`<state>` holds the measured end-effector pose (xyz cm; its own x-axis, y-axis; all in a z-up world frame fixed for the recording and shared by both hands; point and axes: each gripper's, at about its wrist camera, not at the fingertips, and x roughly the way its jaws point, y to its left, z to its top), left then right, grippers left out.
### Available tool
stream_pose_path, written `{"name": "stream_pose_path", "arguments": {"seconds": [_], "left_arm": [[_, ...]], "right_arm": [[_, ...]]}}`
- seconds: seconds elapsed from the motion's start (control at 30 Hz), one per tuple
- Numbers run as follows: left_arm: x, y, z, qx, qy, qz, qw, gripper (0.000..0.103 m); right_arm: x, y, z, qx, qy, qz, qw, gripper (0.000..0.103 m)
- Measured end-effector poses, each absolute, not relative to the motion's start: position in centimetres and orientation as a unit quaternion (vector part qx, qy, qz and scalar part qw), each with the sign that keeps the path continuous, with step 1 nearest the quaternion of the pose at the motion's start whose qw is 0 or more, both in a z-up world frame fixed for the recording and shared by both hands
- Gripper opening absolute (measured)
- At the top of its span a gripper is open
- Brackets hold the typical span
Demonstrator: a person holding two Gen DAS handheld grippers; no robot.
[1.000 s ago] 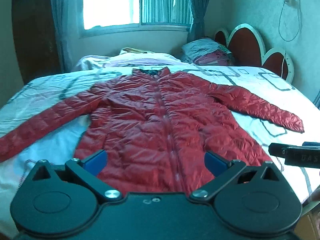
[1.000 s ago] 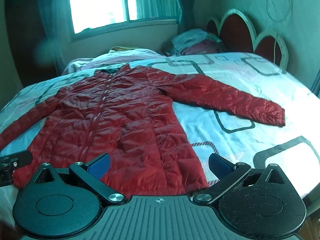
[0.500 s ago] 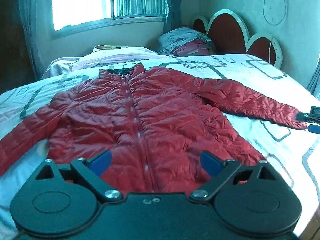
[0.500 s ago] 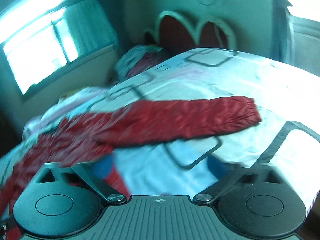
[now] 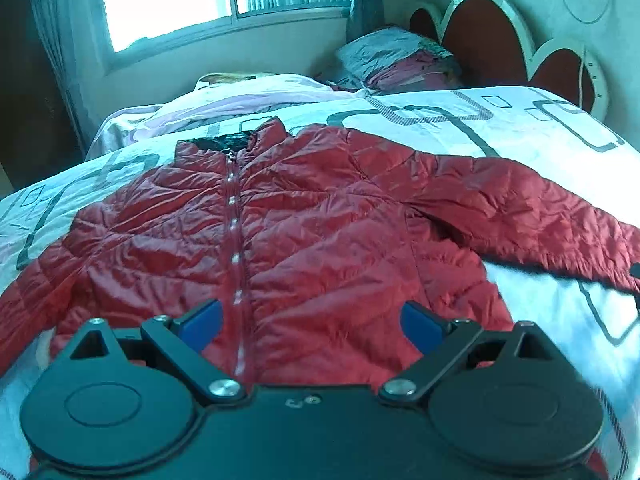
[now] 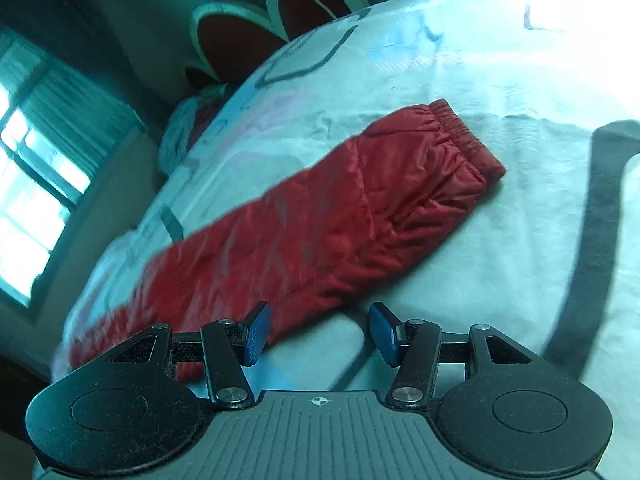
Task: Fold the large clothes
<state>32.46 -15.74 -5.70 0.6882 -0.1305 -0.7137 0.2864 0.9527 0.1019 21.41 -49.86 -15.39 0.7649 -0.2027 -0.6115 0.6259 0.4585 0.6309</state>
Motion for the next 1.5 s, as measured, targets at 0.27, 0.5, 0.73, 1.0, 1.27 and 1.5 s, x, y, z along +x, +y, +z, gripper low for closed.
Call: {"name": "stream_pose_path", "arguments": {"seconds": [0.27, 0.5, 0.73, 1.0, 1.27, 1.5], "left_arm": [[34.5, -15.8, -6.3, 0.104, 0.394, -0.091, 0.909, 0.094], [36.5, -10.4, -6.8, 0.089, 0.413, -0.045, 0.905, 0.089], [37.8, -3.6, -6.8, 0.040, 0.419, -0.033, 0.907, 0.076], [38.5, 3.4, -6.5, -0.014, 0.414, -0.045, 0.909, 0.074], [38.6, 6.9, -7.2, -0.039, 0.417, -0.051, 0.906, 0.099], [40.9, 5.9, -8.3, -0.098, 0.421, -0.118, 0.894, 0.074]], "right_arm": [[22.7, -51.1, -14.5, 0.422, 0.223, -0.283, 0.832, 0.017], [28.1, -47.8, -9.7, 0.272, 0.211, -0.242, 0.907, 0.006], [35.0, -34.9, -5.5, 0.146, 0.220, -0.069, 0.962, 0.006], [39.7, -17.4, -6.6, 0.057, 0.283, 0.099, 0.952, 0.006], [41.2, -7.4, -10.9, -0.024, 0.342, 0.176, 0.923, 0.035], [38.3, -10.2, -8.9, 0.000, 0.285, 0.152, 0.946, 0.046]]}}
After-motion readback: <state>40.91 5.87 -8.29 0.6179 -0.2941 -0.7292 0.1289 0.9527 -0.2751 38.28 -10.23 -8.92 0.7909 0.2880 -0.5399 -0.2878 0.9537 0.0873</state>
